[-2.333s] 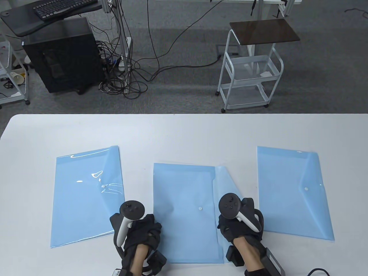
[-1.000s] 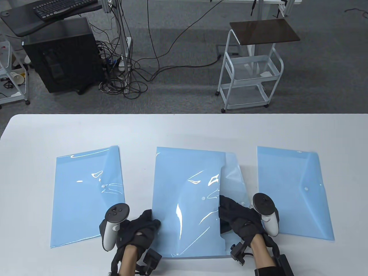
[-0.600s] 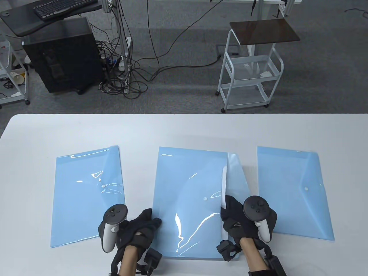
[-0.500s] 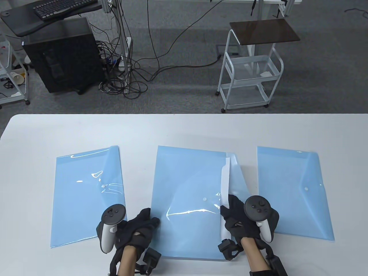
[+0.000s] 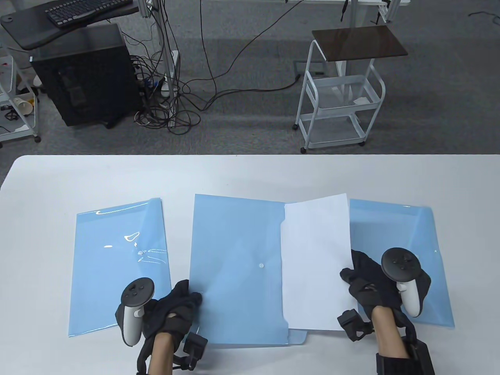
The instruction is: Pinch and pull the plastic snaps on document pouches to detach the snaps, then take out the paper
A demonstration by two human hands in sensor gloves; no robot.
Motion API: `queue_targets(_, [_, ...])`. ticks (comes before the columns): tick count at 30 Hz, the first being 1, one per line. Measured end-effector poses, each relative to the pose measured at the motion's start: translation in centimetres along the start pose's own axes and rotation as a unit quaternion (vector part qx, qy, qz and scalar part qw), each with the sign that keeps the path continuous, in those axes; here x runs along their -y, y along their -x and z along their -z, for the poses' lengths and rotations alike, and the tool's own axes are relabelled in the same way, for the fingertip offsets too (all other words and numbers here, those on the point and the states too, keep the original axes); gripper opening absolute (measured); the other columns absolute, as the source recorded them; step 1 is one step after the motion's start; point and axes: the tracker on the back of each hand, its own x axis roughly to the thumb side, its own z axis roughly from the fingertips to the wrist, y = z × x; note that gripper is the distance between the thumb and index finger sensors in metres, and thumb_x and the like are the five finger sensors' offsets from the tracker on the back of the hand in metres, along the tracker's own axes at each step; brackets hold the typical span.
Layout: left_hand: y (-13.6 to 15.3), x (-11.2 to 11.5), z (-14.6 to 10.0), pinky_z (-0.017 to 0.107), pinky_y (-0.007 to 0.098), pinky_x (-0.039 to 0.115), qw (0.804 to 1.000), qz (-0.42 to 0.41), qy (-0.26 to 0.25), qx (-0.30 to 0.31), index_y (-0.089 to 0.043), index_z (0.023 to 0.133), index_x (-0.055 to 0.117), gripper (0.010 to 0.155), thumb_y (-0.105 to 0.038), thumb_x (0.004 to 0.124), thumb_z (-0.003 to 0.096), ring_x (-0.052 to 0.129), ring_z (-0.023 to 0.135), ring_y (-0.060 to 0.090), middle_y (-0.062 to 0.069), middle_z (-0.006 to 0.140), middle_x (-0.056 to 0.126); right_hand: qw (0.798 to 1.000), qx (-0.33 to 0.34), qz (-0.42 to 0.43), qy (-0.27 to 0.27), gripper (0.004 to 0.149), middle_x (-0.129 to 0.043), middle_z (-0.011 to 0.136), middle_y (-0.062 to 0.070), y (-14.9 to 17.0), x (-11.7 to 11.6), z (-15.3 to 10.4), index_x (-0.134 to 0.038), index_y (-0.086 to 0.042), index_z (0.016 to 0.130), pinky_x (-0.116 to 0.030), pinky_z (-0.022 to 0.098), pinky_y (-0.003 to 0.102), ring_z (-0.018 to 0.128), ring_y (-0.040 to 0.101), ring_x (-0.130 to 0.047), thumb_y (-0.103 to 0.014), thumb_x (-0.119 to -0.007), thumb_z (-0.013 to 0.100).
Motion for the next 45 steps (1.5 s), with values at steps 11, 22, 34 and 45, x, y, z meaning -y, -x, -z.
queue_targets(11, [0.2,-0.7,0.0,0.038,0.036,0.092,1.000,-0.027,-0.001,-0.001,-0.018,0.099,0.062,0.045,-0.021,0.071,0.0549,0.105,0.054,0.025,0.007,0.085,0.091,0.995,-0.022,0.044,0.083,0.048,-0.095,0.082,0.023,1.6,9.8,0.6,-0.073,-0.003,0.099,-0.089,0.031,0.050,0.048,0.037,-0.102,-0.007,-0.078,0.051])
queue_targets(22, [0.6,-1.0,0.0,0.037,0.035,0.093,0.999,-0.049,0.011,-0.004,-0.017,0.099,0.062,0.046,-0.021,0.071,0.0548,0.105,0.051,0.024,0.008,0.084,0.091,0.996,-0.054,-0.005,0.078,0.048,-0.096,0.081,0.021,3.7,7.7,4.2,-0.072,-0.004,0.099,-0.089,0.030,0.050,0.047,0.035,-0.102,-0.010,-0.079,0.052])
queue_targets(34, [0.5,-0.3,0.0,0.035,0.036,0.092,1.000,-0.021,0.020,-0.011,-0.015,0.099,0.063,0.046,-0.020,0.071,0.0547,0.104,0.049,0.024,0.008,0.083,0.092,0.992,-0.050,-0.114,0.034,0.053,-0.099,0.077,0.017,0.8,-2.2,10.0,-0.073,-0.004,0.099,-0.091,0.028,0.049,0.044,0.033,-0.104,-0.015,-0.088,0.049])
queue_targets(45, [0.9,-1.2,0.7,0.035,0.035,0.092,0.999,-0.022,0.006,-0.029,-0.013,0.100,0.062,0.046,-0.021,0.071,0.0549,0.104,0.049,0.024,0.008,0.083,0.091,0.970,-0.072,-0.226,0.050,0.058,-0.102,0.072,0.017,0.2,-7.4,13.0,-0.074,0.000,0.097,-0.093,0.025,0.047,0.040,0.032,-0.106,-0.022,-0.093,0.047])
